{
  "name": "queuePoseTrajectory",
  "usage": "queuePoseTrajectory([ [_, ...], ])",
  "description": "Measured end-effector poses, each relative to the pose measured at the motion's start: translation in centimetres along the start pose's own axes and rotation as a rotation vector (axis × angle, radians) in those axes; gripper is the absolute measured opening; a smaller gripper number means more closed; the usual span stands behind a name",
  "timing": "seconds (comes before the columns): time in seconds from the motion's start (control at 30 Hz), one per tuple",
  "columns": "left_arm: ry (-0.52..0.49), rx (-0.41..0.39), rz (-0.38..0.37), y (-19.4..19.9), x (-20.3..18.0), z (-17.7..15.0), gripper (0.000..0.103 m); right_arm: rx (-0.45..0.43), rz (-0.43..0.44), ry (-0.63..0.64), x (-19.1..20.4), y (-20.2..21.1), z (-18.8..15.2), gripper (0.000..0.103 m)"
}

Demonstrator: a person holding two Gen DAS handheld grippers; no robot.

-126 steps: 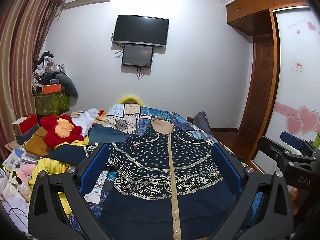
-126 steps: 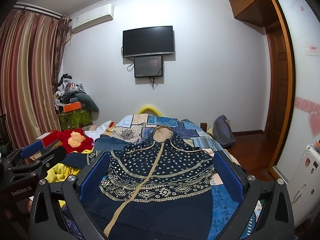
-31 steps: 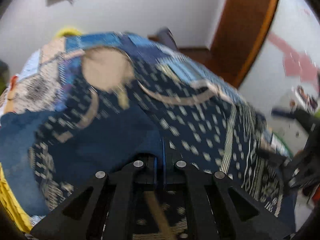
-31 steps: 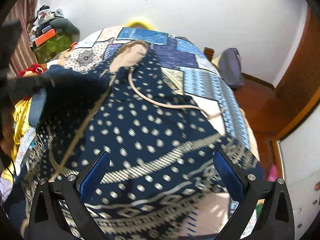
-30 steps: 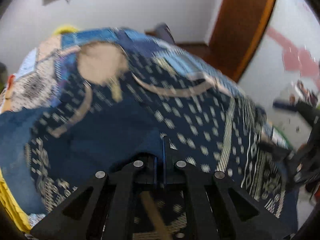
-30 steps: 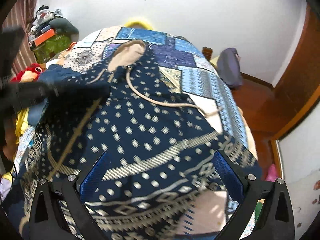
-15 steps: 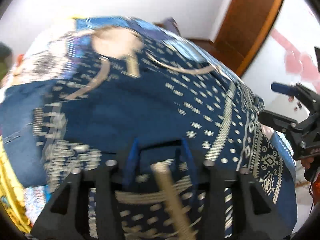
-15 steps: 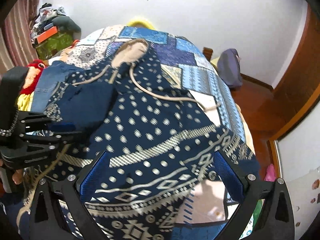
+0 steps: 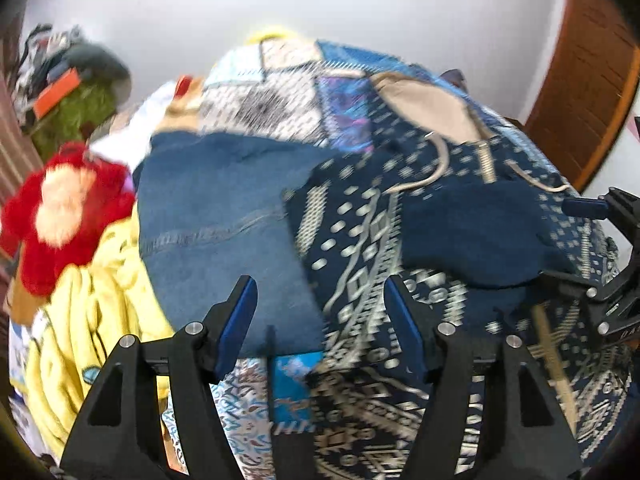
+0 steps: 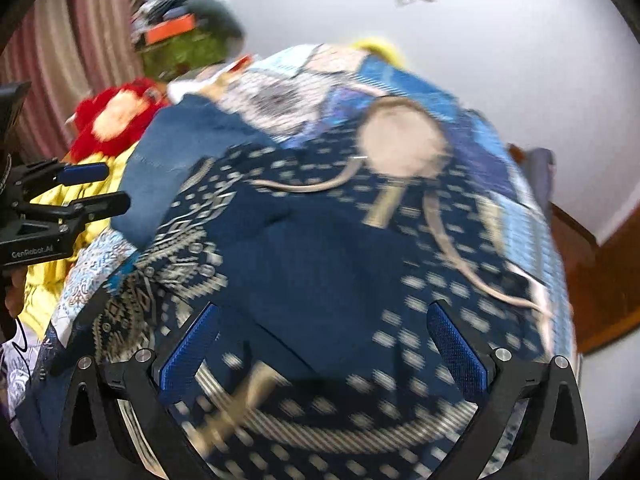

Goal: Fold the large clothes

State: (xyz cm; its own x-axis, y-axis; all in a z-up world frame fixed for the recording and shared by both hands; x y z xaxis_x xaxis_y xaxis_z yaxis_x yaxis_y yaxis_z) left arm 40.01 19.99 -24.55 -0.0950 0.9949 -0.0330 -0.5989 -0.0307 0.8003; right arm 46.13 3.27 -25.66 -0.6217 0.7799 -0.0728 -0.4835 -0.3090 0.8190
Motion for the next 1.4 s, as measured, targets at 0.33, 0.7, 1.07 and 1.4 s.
queuePoseTrajectory([
  [0.33,0.029,0.074,0.010,-5.0,2.0,-2.6,0.065,0.109,0.022,0.140,6.0,-9.3,2.1,0.080],
  [0.7,0.040,0.125,-0.004,-8.1,0.9,-3.4,0.066,0.043,0.009,0.077,4.1,-9.0,3.4,0.013],
  [1.07,0.038,0.148,0.063,-8.7,0.5,-3.6,0.070,-0.159,-0.080,-0.177,-6.2,3.2,1.7,0.012],
  [1.4,0.079,0.183,0.069,-9.3,0.8,-3.5,0.072,-0.095,-0.176,-0.327,-15.7,5.4,-5.9,0.012],
])
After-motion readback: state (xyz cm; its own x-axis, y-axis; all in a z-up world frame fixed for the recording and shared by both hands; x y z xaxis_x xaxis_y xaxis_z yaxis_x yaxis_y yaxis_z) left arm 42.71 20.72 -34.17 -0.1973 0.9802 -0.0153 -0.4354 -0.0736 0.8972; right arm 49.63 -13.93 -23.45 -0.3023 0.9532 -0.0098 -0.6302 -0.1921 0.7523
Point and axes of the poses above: each gripper's, at about its wrist camera, not at the fingertips, and y roughly against the way its jaws point, x to its left, z to its top, the point moved 7 cm from there along -y, roughly the way its jaws point, and after that the axes turned 1 degree about -y, right-handed, at the moved point
